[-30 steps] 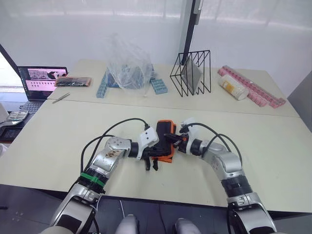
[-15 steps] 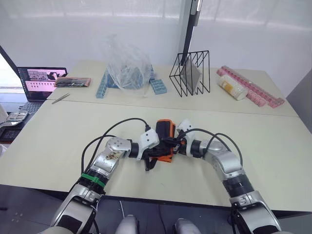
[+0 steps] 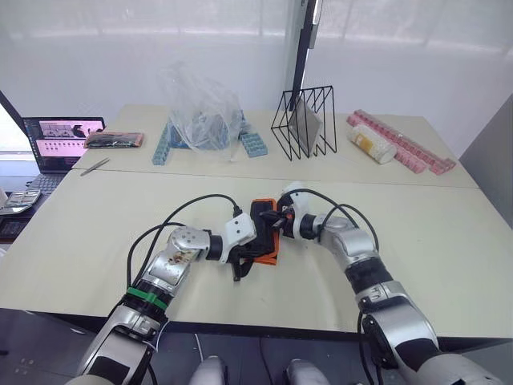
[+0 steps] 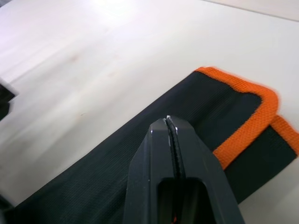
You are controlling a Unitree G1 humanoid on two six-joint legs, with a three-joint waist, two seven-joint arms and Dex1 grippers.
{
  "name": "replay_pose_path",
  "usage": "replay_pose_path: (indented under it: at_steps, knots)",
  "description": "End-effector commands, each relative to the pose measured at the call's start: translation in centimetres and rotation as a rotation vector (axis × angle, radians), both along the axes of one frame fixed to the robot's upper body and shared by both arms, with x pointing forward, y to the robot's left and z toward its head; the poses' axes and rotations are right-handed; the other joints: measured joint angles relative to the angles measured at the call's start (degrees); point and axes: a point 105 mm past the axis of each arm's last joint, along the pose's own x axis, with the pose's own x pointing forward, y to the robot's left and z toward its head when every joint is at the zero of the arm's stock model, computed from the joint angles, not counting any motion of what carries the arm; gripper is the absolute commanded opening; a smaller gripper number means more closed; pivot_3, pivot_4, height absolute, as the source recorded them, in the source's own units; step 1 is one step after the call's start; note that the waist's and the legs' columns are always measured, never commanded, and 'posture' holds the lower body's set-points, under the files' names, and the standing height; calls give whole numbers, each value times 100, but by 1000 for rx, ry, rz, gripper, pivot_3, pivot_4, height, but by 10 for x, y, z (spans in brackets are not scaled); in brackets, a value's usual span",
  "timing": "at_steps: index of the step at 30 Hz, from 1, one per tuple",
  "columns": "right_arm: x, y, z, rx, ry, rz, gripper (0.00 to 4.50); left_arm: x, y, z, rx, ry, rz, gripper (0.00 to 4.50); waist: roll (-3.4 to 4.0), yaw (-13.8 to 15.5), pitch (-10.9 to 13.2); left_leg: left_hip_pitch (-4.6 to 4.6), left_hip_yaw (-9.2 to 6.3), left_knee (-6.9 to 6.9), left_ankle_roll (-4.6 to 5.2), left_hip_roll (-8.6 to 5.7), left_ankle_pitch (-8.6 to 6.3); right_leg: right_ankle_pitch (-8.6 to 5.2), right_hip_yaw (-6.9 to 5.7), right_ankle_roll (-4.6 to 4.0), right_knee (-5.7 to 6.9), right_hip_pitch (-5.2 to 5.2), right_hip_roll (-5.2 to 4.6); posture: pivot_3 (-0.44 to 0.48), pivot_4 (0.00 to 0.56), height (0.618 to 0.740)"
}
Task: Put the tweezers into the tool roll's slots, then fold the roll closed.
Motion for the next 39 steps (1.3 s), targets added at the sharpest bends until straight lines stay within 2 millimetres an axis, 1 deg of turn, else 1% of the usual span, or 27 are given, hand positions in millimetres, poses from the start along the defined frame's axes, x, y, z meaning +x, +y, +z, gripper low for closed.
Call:
replay_pose_path:
  at_steps: [1, 8, 11, 14, 17, 18, 20, 22, 26, 27, 28, 29, 30, 32, 33, 34, 35, 37, 38, 39]
  knots:
    - [7, -30, -39, -98, 109, -152, 0, -8, 12, -26, 72, 89, 20, 14, 1, 2, 0, 0, 0, -1, 0, 0, 0, 0, 0, 0, 3, -1, 0, 0, 150, 705]
    - [14, -29, -37, -79, 92, -163, 0, -7, 16, -24, 66, 82, 42, 14, 1, 8, 0, -7, -2, -2, 0, -3, 0, 0, 1, 0, 7, -8, -1, 0, 150, 705]
    - [13, -20, -25, -1, 51, -117, 0, -7, 18, -23, 67, 77, 49, 14, 1, 8, 0, -9, -2, -2, 0, -4, 0, 0, 1, 0, 7, -9, -2, 0, 150, 705]
    - [10, -13, -1, 100, -43, -55, 0, -4, 23, -18, 63, 57, 73, 14, 3, 6, 1, -19, -3, -3, 0, -3, 0, 0, 1, 0, 8, -19, -1, 0, 150, 705]
    - [2, -11, 35, 191, -177, 8, 0, 4, 32, 0, 25, 25, 121, 14, 9, 0, 7, -39, -5, -11, 0, -4, -1, 1, 1, -1, 9, -35, -1, 0, 150, 705]
    - [-1, -13, 44, 203, -212, 14, 0, 6, 35, 7, 11, 12, 136, 14, 10, -13, 10, -48, -7, -12, 0, -4, -1, 1, 1, -1, 12, -46, 0, 0, 150, 705]
    - [-8, -23, 64, 213, -279, 13, 0, 11, 44, 29, -31, -32, 172, 14, 12, -35, 18, -79, -8, -12, 0, -3, -1, 1, 1, -2, 18, -80, 1, 0, 150, 705]
    - [-14, -30, 73, 212, -307, 10, 0, 11, 50, 41, -47, -57, 183, 14, 16, -55, 31, -128, -7, -9, -4, -4, 3, 2, 3, -3, 44, -143, 0, 0, 150, 705]
    - [-28, -55, 82, 127, -347, -15, 0, 4, 61, 79, -186, -85, 220, 14, 16, -3, 41, -141, -8, -10, -5, -5, 4, 2, 1, -4, 45, -155, -2, 0, 150, 705]
    - [-32, -59, 85, 119, -351, -16, 0, 1, 65, 85, -212, -81, 232, 14, 15, 8, 43, -146, -8, -9, -4, -6, 3, 2, 0, -4, 40, -155, -4, 0, 150, 705]
    - [-38, -67, 86, 94, -357, -16, 0, 0, 74, 88, -217, -91, 263, 263, 15, 16, 44, -153, -9, -9, -3, -6, 3, 2, 0, -4, 33, -158, -5, 0, 150, 705]
    - [-45, -78, 83, 54, -360, -19, 0, -5, 90, 87, -209, -96, 301, 550, 15, 19, 44, -161, -10, -9, -3, -8, 3, 2, 0, -4, 30, -162, -6, 0, 150, 705]
    - [-51, -85, 81, 25, -360, -19, 0, -8, 99, 86, -200, -99, 326, 879, 15, 19, 44, -167, -10, -9, -3, -10, 3, 2, 0, -4, 29, -168, -9, 0, 150, 705]
    - [-63, -113, 73, -38, -354, -56, 0, -19, 131, 84, -204, -80, 411, 1498, 15, 19, 46, -169, -10, -10, 0, -11, 0, 2, 0, -4, 24, -169, -11, 0, 150, 705]
    - [-68, -124, 71, -54, -352, -73, 0, -24, 142, 84, -207, -72, 440, 1862, 15, 21, 49, -169, -9, -12, 1, -11, 0, 2, 1, -4, 20, -169, -12, 0, 150, 705]
    - [-74, -136, 68, -69, -341, -91, 258, -29, 157, 81, -187, -72, 481, 2168, 12, 21, 55, -169, -9, -12, 1, -10, 0, 2, 0, -4, 19, -169, -12, 0, 150, 705]
    - [-78, -143, 66, -76, -333, -100, 569, -33, 165, 79, -171, -74, 504, 2503, 11, 20, 61, -170, -9, -12, 1, -10, 0, 2, 0, -4, 18, -170, -12, 0, 150, 705]
    - [-94, -172, 54, -116, -306, -131, 1203, -49, 196, 68, -101, -73, 584, 3148, 11, 17, 70, -169, -9, -12, 1, -10, 0, 2, 1, -4, 16, -169, -12, 0, 150, 705]
    - [-103, -185, 49, -124, -294, -149, 1561, -57, 211, 66, -90, -72, 625, 3515, 11, 15, 70, -167, -6, -12, 0, -9, 0, 2, 2, -4, 12, -167, -12, 0, 150, 705]
    - [-110, -196, 45, -129, -286, -164, 1886, -64, 219, 67, -86, -77, 657, 3830, 11, 17, 71, -163, -5, -12, 0, -8, 0, 2, 3, -5, 11, -163, -12, 0, 150, 705]
